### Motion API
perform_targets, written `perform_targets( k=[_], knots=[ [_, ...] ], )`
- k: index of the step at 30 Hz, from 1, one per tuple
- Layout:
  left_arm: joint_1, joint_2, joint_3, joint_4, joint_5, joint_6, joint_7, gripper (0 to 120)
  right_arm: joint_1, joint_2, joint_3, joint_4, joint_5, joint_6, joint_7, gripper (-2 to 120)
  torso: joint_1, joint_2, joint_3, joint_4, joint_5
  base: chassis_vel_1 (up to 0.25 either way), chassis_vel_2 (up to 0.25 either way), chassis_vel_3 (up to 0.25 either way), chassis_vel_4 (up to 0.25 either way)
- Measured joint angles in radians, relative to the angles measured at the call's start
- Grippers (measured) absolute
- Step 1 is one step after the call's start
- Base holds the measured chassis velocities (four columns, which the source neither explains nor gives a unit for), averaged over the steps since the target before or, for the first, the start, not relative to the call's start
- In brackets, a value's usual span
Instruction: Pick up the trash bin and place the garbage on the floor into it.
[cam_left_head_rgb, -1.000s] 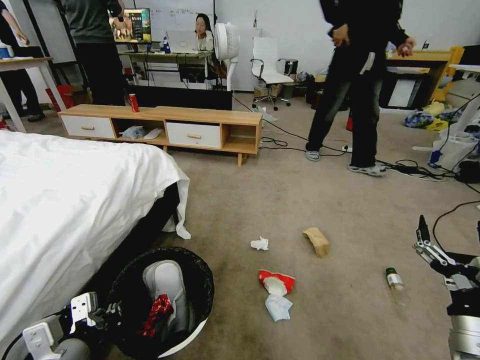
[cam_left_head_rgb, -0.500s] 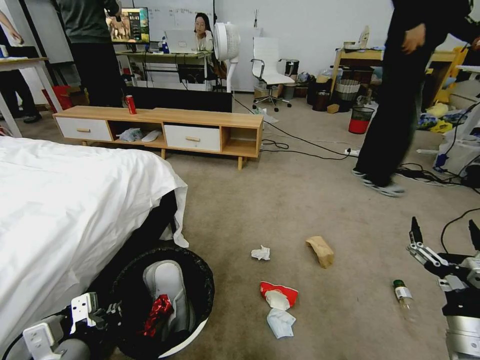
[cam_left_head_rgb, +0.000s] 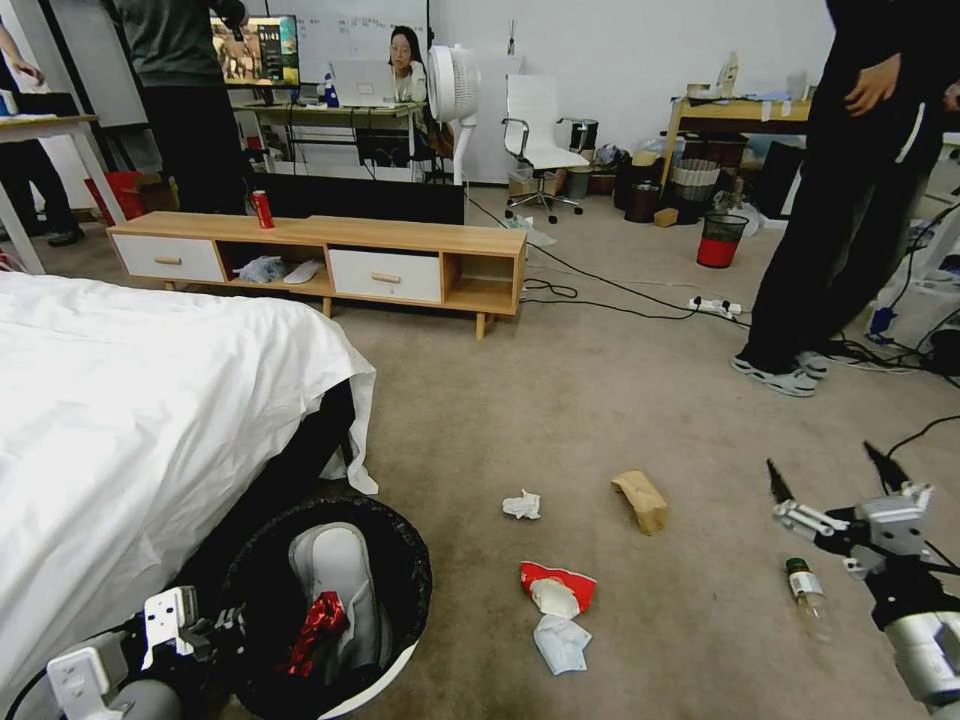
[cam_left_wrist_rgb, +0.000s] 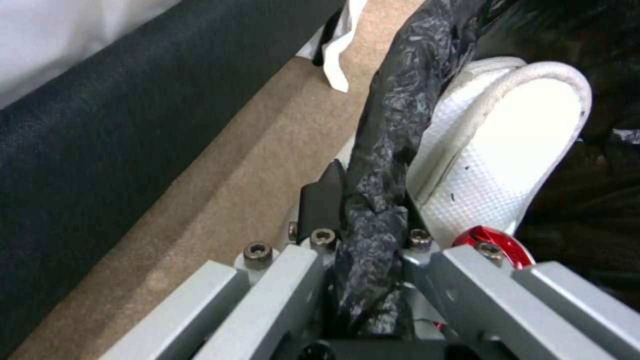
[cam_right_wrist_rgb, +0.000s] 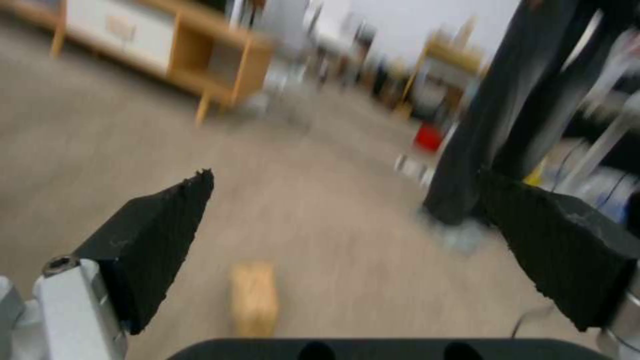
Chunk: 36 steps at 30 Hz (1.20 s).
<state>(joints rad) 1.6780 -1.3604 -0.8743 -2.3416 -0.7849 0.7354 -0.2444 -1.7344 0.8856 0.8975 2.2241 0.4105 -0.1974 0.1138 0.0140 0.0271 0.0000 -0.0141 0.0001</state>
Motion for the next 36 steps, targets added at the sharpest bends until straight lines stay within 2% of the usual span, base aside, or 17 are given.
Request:
perform_targets(
  k=[1,2,4,5,6,7,8,10,12,14,17,19,26,27,31,33,36],
  knots=[
    [0.0,-0.001,0.0,0.0,0.0,0.0,0.0,2,0.004,-0.035,-0.012,0.004,0.03,-0.067,-0.007,100,0.0,0.0,0.0,0.0002,0.0,0.0,0.0,0.0,0.0],
    [0.0,-0.001,0.0,0.0,0.0,0.0,0.0,2,0.004,-0.035,-0.012,0.004,0.03,-0.067,-0.007,100,0.0,0.0,0.0,0.0002,0.0,0.0,0.0,0.0,0.0],
    [0.0,-0.002,0.0,0.0,0.001,0.0,0.0,2,0.018,-0.079,-0.031,0.01,0.076,-0.145,-0.012,100,0.0,0.0,0.0,0.0001,0.0001,0.0,0.0,0.0,0.0],
    [0.0,-0.002,0.0,0.0,0.001,0.0,0.0,2,0.034,-0.109,-0.045,0.013,0.113,-0.212,-0.019,100,0.0,0.0,0.0,0.0001,0.0,0.0,0.0,0.0,0.0],
    [0.0,-0.002,0.0,0.0,0.001,0.0,0.0,2,0.034,-0.109,-0.045,0.013,0.113,-0.212,-0.019,100,0.0,0.0,0.0,0.0001,0.0,0.0,0.0,0.0,0.0],
    [0.0,-0.002,0.0,0.0,0.001,0.0,0.001,2,0.058,-0.145,-0.068,0.014,0.156,-0.289,-0.04,100,0.0,0.0,0.0,0.0004,-0.0001,0.0,0.0,0.0,0.0],
    [0.0,-0.002,0.0,0.0,0.001,0.0,0.001,2,0.058,-0.145,-0.068,0.014,0.156,-0.289,-0.04,100,0.0,0.0,0.0,0.0004,-0.0001,0.0,0.0,0.0,0.0],
    [0.0,-0.002,0.0,0.001,0.001,0.0,0.001,2,0.118,-0.208,-0.147,-0.005,0.197,-0.35,-0.091,100,0.0,0.0,0.0,0.0002,-0.0001,0.0,0.0,0.0,0.0],
    [-0.001,-0.003,0.0,0.002,0.001,0.0,0.001,2,0.13,-0.22,-0.168,-0.012,0.209,-0.358,-0.102,100,0.0,0.0,0.0,0.0004,0.0002,0.0,0.0,0.0,0.0],
    [-0.002,-0.004,-0.002,0.008,0.001,0.0,0.001,2,0.179,-0.272,-0.226,-0.039,0.244,-0.427,-0.218,100,0.0,0.0,0.0,0.0003,0.0,0.0,0.0,0.0,0.0],
    [-0.003,-0.004,-0.002,0.01,0.001,0.0,0.001,2,0.187,-0.293,-0.239,-0.047,0.248,-0.439,-0.259,100,0.0,0.0,0.0,0.0003,0.0001,0.0,0.0,0.0,0.0],
    [-0.015,0.002,0.004,0.024,0.001,0.0,-0.001,2,0.203,-0.339,-0.267,-0.072,0.26,-0.456,-0.315,100,0.0,0.0,0.0,0.0003,-0.0002,0.0,0.0,0.0,0.0],
    [-0.027,0.002,0.018,0.049,0.003,0.0,-0.001,2,0.26,-0.345,-0.348,-0.133,0.264,-0.484,-0.332,100,0.0,0.0,0.0,0.0001,0.0,0.0,0.0,0.0,0.0],
    [-0.03,0.0,0.019,0.057,0.005,0.0,-0.001,2,0.292,-0.333,-0.407,-0.169,0.248,-0.505,-0.329,100,0.0,0.0,0.0,0.0001,-0.0001,0.0,0.0,0.0,0.0],
    [-0.03,-0.004,0.018,0.06,0.005,0.0,-0.001,2,0.325,-0.314,-0.46,-0.203,0.231,-0.524,-0.309,100,0.0,0.0,0.0,0.0,-0.0001,0.0,0.0,0.0,0.0],
    [-0.029,-0.011,0.016,0.062,0.009,0.0,-0.001,2,0.384,-0.269,-0.539,-0.263,0.225,-0.542,-0.267,100,0.0,0.0,0.0,0.0001,0.0,0.0,0.0,0.0,0.0],
    [-0.029,-0.013,0.015,0.065,0.01,0.0,-0.001,2,0.418,-0.244,-0.578,-0.296,0.223,-0.544,-0.241,100,0.0,0.0,0.0,0.0001,0.0001,0.0,0.0,0.0,0.0]
  ],
)
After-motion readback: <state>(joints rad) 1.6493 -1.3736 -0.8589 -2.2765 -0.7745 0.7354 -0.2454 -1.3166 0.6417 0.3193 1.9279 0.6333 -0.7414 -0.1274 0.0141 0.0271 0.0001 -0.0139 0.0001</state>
